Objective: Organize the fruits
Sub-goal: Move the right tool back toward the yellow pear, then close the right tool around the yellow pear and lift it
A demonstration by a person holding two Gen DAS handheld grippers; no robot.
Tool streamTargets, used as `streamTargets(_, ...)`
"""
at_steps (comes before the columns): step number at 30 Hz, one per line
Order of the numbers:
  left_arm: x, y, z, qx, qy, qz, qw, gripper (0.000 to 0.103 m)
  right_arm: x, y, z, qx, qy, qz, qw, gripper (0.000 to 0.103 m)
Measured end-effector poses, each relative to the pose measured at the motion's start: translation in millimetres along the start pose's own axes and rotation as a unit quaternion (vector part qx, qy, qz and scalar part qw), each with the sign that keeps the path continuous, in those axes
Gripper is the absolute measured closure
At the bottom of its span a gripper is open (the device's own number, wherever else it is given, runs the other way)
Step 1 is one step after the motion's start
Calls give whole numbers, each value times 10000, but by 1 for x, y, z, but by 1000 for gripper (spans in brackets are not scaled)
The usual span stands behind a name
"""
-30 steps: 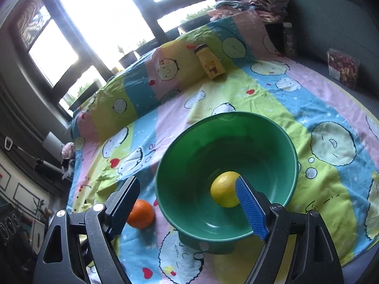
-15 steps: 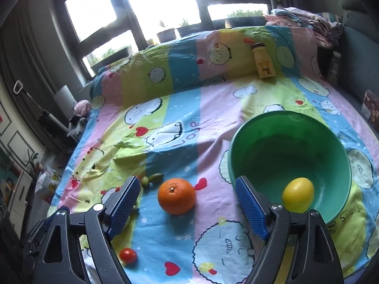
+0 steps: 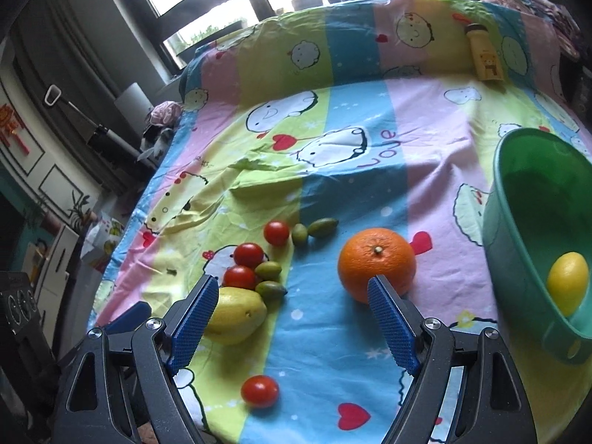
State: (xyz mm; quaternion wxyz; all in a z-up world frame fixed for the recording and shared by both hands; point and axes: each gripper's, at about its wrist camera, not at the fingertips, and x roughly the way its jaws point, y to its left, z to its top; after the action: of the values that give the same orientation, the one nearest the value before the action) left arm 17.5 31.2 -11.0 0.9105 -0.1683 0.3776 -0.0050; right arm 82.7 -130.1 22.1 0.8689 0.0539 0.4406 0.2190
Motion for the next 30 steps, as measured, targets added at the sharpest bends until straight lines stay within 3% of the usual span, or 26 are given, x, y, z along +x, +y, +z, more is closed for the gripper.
streamTargets(17,26,5,-6,-302,455,-264,9982,22,61,13,-5,334,1021,986,9893,20)
streamTargets(30,35,3,-9,-269,523,9,9983,28,92,13,-9,377,1404,1177,9824,20)
